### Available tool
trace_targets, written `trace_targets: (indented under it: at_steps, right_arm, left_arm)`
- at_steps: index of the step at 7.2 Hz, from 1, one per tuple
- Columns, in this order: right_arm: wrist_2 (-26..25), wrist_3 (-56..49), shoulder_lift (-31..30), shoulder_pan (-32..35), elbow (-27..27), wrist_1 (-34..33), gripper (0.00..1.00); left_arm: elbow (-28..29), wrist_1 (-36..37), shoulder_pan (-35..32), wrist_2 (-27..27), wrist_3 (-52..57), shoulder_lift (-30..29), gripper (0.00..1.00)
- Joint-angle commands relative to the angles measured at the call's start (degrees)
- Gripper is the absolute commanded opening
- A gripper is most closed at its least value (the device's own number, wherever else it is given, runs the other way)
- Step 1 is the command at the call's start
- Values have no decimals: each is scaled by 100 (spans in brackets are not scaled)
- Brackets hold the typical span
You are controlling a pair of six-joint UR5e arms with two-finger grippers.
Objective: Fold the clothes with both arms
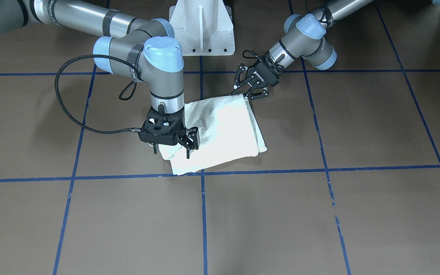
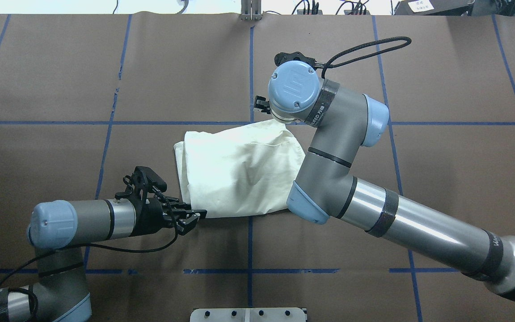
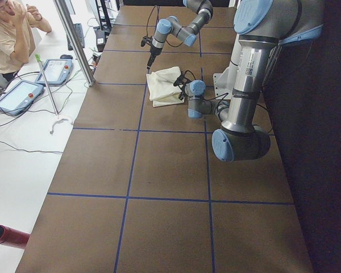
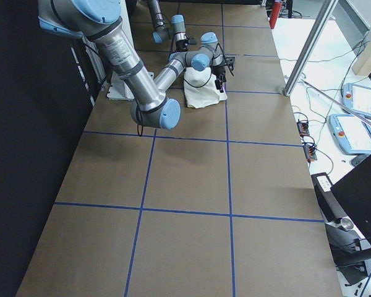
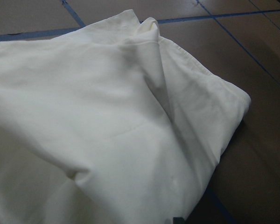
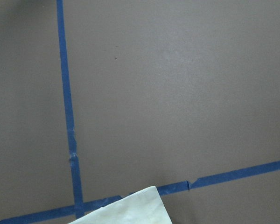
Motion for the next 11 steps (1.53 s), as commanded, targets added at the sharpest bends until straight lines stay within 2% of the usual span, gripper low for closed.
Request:
trace_targets:
  at_steps: [1,7,9,11]
  right_arm:
    - [-3,0,-1,0,0,7,100]
    - [-3,0,-1,0,0,7,100]
    - [14,-9,-1,0,0,7,100]
    - [14,-9,-1,0,17,7,100]
  left_arm:
    - [7,-262,144,-84,8,187,30]
    - [105,-271,276,-136,-1,178,28]
    - [-54,-227,-134,-916,-1,178,60]
    - [-63,-201,-295,-1025,-62,187,65]
